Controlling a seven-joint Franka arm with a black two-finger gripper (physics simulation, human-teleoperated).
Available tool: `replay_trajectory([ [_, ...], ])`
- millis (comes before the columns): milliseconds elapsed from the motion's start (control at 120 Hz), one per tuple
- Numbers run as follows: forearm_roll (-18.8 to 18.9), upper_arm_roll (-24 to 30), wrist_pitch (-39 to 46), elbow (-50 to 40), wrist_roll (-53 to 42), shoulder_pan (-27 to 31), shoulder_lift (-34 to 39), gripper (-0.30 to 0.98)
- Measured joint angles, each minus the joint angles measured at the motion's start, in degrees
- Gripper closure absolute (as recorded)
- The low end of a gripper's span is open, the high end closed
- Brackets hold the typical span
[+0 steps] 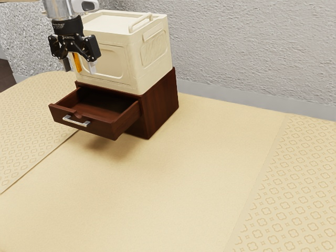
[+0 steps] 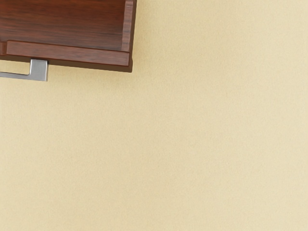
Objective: Push the drawer handle with one arm to close the drawer
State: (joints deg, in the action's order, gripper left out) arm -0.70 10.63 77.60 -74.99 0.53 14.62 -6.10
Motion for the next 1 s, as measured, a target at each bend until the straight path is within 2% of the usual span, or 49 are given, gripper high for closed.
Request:
replay_trajectory([
  [508,0.19,0.15,-0.09,0.04,0.07,0.01,0.02,0.0],
  [642,-0.39,2.83,-3.05,12.16,0.47,-0.44,2.56,0.0],
  [800,-1.56,4.03,-5.78,12.04,3.99,-4.78,2.95,0.0],
  [867,-1.49,4.04,-5.78,5.47,5.42,-3.89,5.42,0.01],
  [933,-0.61,3.81,-2.33,-13.59,6.39,-1.24,16.64,0.07],
  [1000,0.0,3.62,2.63,-31.96,6.69,-0.77,29.05,0.19],
])
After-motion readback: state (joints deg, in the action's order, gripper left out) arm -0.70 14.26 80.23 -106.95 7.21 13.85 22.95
